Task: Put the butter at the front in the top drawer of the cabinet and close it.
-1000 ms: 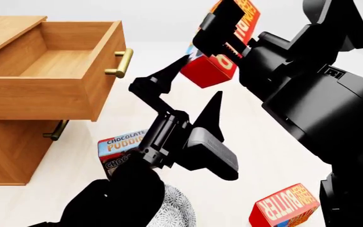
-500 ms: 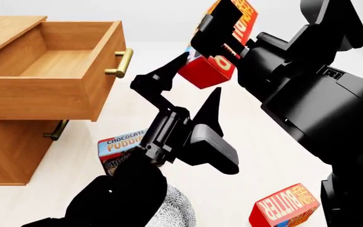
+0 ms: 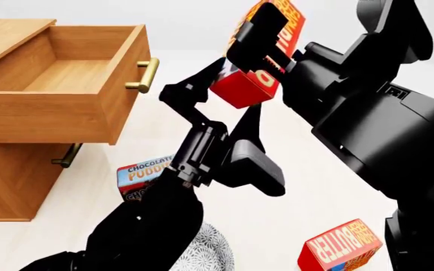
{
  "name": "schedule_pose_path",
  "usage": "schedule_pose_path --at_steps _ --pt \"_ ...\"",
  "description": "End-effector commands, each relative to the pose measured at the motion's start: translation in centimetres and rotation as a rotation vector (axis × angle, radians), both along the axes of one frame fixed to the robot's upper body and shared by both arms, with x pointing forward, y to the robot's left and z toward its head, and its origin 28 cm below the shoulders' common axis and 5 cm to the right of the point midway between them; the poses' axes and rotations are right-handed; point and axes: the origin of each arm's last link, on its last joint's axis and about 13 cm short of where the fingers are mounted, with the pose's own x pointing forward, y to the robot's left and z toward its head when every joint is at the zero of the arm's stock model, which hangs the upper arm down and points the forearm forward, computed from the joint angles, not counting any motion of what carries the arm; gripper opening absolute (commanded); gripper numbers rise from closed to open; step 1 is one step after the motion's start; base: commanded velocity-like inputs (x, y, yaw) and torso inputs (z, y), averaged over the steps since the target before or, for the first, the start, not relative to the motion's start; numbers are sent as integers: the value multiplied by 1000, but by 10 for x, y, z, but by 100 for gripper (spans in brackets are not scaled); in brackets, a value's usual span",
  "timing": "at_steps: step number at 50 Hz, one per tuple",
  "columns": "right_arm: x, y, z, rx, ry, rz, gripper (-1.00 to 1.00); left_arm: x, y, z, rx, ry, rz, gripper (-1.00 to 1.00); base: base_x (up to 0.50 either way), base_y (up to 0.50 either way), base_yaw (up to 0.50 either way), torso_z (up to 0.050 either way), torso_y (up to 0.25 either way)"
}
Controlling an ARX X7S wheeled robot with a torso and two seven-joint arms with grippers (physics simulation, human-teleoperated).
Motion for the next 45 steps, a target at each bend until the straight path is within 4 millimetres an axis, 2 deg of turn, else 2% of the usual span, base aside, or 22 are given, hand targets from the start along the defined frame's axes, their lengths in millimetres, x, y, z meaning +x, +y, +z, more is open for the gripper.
schedule_pose_path --at_steps 1,21,34,35,45 --pt "0 -2 3 21 -32 10 -100 2 -3 1 5 3 -4 100 0 0 0 0 10" --pt "3 -3 1 22 -19 3 -100 -6 -5 6 -2 -3 -27 100 0 0 0 1 1" --pt "2 -2 1 19 -22 7 -100 -2 -4 7 -27 25 7 100 0 0 0 0 1" --pt "3 -2 1 18 -22 6 -100 -1 -4 7 -33 30 9 -100 0 0 0 0 0" --pt "2 -1 2 16 -22 9 -100 -2 -2 7 -38 44 14 -100 0 0 0 1 2"
